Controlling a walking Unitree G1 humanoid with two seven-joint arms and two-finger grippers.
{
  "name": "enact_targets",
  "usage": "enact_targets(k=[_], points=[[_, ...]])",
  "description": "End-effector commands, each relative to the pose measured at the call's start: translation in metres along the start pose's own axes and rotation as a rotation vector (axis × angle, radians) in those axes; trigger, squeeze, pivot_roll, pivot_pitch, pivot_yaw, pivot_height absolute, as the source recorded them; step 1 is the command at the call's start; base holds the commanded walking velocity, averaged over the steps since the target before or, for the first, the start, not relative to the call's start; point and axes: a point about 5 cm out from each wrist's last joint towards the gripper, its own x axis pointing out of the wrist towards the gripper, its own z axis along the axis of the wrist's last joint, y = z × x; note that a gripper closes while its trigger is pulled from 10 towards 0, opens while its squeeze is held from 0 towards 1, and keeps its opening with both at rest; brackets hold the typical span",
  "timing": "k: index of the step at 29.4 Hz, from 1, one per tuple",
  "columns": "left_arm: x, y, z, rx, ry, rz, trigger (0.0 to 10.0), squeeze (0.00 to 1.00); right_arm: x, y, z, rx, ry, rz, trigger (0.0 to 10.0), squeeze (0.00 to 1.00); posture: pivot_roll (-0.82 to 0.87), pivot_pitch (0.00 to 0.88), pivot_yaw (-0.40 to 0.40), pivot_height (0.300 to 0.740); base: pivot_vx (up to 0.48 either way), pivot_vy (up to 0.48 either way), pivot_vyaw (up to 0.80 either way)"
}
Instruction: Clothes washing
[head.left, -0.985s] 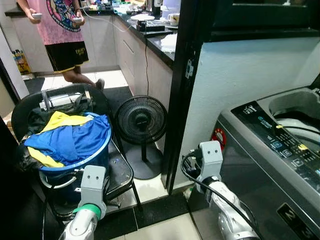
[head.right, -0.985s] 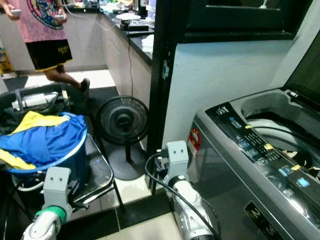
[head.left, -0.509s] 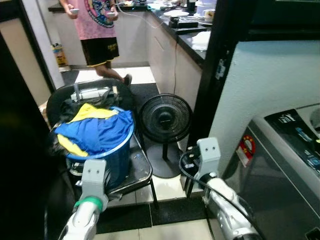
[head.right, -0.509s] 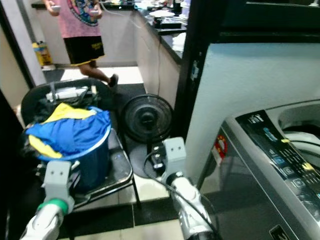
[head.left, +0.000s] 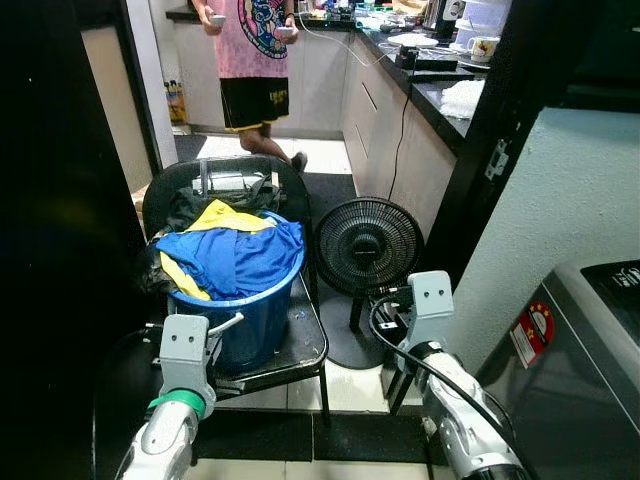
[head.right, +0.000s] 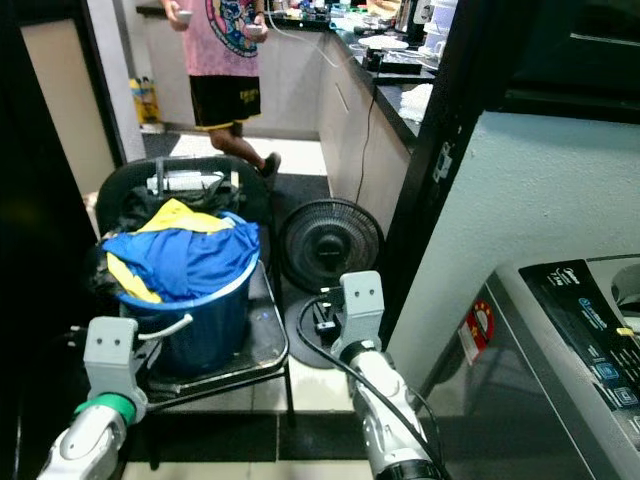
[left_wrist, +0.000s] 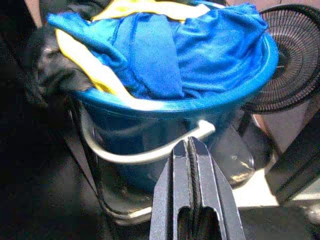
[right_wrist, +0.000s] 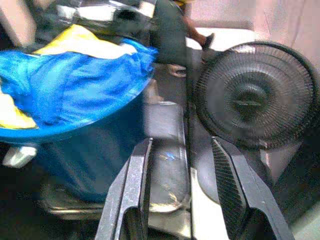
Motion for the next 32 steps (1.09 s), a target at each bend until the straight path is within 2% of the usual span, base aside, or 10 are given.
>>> enact_targets(k=[1,15,21,23,32], points=[[-0.0012,-0.0052,-0.002,-0.004,0.002,-0.017,10.0,0.0,-0.0036,-0.0087,-0.0034,0.006,0.009,-0.026,10.0,0.0,-0.03,0.02,-0.009,0.74,0.375,0.0,0.0],[-0.0002,-0.008,-0.0012,-0.006,-0.005,-0.036,10.0,0.0,-0.0052,-0.0082,-0.0031,-0.016,0.001,-0.014,10.0,0.0,-0.03,0.01,0.0,0.74,0.38,0.0,0.0],[0.0001,-0.012,-0.0017,-0.003,-0.006,-0.052,10.0,0.0,-0.0048,-0.0121,-0.0009,-0.014,-0.004,-0.036,10.0,0.0,-0.04,0.004,0.002,0.74,0.38,0.0,0.8],[-0.0002,-0.0131,-0.0024,-0.004,-0.005,-0.056,10.0,0.0,-0.0046,-0.0134,0.001,0.013,-0.01,-0.05,10.0,0.0,-0.04,0.002,0.002,0.74,0.382,0.0,0.0],[0.0003,-0.0136,-0.0027,-0.007,-0.007,-0.063,10.0,0.0,-0.0049,-0.0119,0.005,0.012,-0.029,-0.042,10.0,0.0,-0.04,0.0,0.006,0.74,0.38,0.0,0.0]])
